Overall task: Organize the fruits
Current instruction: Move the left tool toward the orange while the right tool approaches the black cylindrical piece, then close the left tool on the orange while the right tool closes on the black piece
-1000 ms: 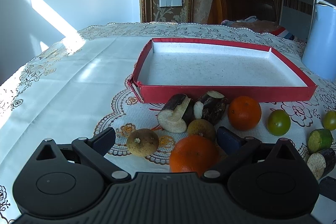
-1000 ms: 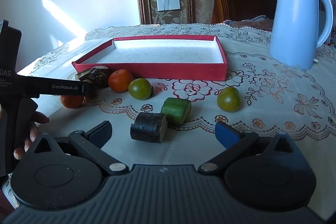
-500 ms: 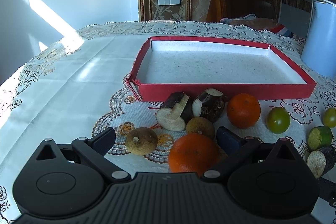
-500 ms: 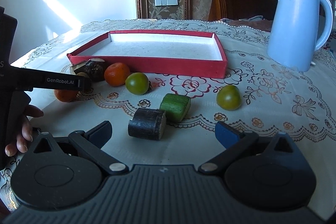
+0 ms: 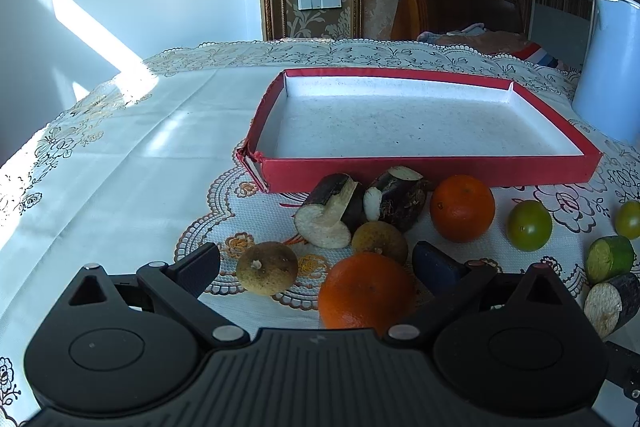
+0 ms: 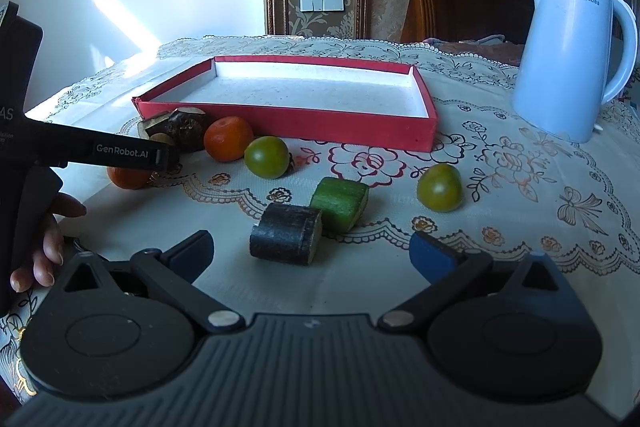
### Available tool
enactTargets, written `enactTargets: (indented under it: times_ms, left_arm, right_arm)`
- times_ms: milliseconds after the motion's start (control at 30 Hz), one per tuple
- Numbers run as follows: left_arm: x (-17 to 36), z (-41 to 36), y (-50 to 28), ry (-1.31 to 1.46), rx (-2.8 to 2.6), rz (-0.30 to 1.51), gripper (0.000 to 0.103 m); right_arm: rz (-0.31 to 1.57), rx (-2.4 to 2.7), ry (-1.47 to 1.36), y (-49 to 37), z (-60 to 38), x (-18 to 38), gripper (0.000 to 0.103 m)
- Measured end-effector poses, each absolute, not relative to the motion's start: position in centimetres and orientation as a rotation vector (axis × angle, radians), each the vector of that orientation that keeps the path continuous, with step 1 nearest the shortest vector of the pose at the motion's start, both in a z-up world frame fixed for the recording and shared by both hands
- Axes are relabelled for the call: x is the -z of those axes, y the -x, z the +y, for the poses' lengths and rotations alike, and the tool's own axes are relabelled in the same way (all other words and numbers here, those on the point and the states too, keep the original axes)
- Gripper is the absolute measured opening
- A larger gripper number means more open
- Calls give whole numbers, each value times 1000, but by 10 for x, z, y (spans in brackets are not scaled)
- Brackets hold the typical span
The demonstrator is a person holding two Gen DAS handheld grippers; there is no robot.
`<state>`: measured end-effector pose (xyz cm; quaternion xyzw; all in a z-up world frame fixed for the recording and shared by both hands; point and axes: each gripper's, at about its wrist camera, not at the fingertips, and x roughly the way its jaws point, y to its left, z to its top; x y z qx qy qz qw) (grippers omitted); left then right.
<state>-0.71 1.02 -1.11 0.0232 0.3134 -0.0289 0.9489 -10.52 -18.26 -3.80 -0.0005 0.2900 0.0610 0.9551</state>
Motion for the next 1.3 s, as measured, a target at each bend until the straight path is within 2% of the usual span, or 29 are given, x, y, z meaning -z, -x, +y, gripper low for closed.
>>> enactTargets:
  times_ms: [100, 200, 367, 500, 600, 700, 733, 800, 833, 867, 967, 1133, 1300]
  left_arm:
    - [11, 10, 7, -46, 56, 636, 103]
    - [10, 10, 9, -48, 45, 630, 103]
    - [9, 10, 20, -107, 62, 615, 103]
    - [11, 7, 16, -125, 68, 638, 103]
    - [12, 7, 14, -126, 69, 646, 102]
    - [12, 7, 17, -126, 87, 631, 85]
    - [11, 7, 18, -122, 92, 629, 81]
    - [11, 8, 21, -110, 106, 627, 74]
    - [11, 9, 23, -102, 114, 620, 66]
    - [11, 9, 25, -100, 117, 618, 64]
    - [11, 8, 29, -115, 119, 604, 62]
    - [9, 14, 32, -78, 135, 577, 59]
    - [7, 11, 38, -96, 126, 528, 56]
  right_arm:
    - [605, -132, -18, 104, -183, 38, 103]
    - [632, -159, -44, 103, -182, 40, 91]
    - [640, -165, -71, 101, -181, 40, 90]
    - [646, -167, -53, 96, -175, 41, 85]
    - [638, -170, -35, 96, -171, 40, 74]
    - [629, -161, -23, 96, -168, 40, 65]
    - [625, -156, -18, 97, -169, 40, 59]
    - [621, -150, -23, 97, -170, 40, 56]
    - [618, -148, -26, 97, -171, 40, 51]
    - [614, -146, -26, 97, -172, 40, 44]
    - [604, -143, -8, 99, -172, 41, 38]
    - [584, -159, -28, 102, -176, 41, 32]
    - [568, -170, -36, 105, -178, 40, 31]
